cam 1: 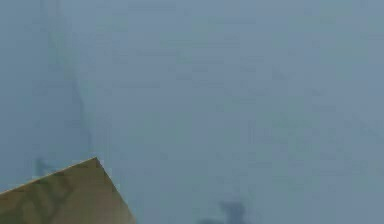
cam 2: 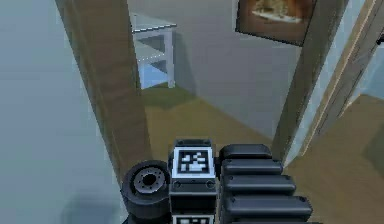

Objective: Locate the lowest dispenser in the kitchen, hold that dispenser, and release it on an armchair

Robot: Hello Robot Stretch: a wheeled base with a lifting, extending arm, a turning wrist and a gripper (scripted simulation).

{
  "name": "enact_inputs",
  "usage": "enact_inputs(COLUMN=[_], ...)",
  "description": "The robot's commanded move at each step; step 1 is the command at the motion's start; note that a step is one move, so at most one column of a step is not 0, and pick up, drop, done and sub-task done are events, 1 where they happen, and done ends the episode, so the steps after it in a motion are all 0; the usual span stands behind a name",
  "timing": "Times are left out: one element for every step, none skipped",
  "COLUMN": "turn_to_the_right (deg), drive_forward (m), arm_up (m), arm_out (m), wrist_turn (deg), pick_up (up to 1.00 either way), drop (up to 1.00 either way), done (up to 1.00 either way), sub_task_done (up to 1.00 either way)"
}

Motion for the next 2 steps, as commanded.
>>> enact_inputs(turn_to_the_right=[-45.0, -45.0], drive_forward=[0.00, 0.00], arm_up=[0.00, 0.00], arm_out=[0.00, 0.00], wrist_turn=[0.0, 0.0], pick_up=[0.00, 0.00], drop=[0.00, 0.00], done=[0.00, 0.00], sub_task_done=[0.00, 0.00])
